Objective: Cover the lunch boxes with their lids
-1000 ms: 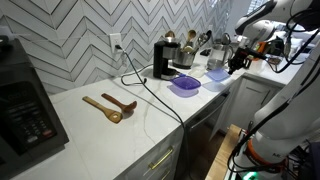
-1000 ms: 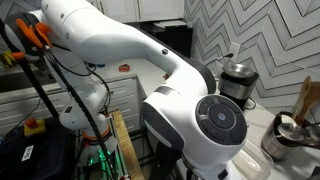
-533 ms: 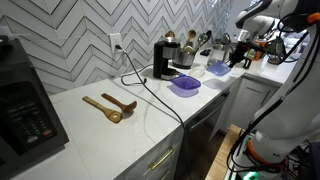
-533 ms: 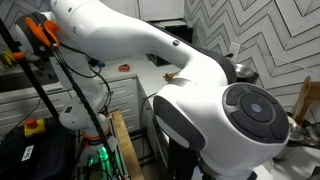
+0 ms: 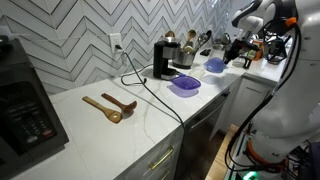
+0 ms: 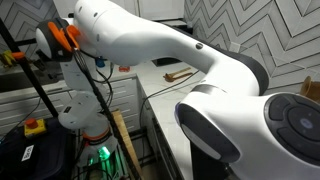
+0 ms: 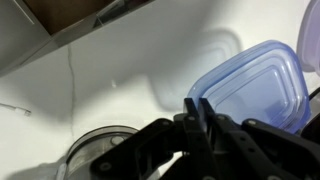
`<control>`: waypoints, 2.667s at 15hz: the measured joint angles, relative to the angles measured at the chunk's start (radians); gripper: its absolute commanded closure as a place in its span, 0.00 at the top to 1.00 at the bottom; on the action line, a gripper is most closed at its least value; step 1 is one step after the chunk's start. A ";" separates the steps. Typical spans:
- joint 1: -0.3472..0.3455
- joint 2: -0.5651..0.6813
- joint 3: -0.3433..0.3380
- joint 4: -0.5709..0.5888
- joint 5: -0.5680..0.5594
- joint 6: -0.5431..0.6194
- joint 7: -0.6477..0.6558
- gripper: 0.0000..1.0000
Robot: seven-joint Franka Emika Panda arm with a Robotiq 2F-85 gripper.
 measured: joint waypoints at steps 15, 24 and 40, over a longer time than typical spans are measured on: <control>-0.108 0.136 0.187 0.149 0.084 0.154 -0.004 0.02; -0.135 0.185 0.261 0.177 0.087 0.231 -0.031 0.02; -0.146 0.198 0.292 0.179 0.061 0.161 0.061 0.02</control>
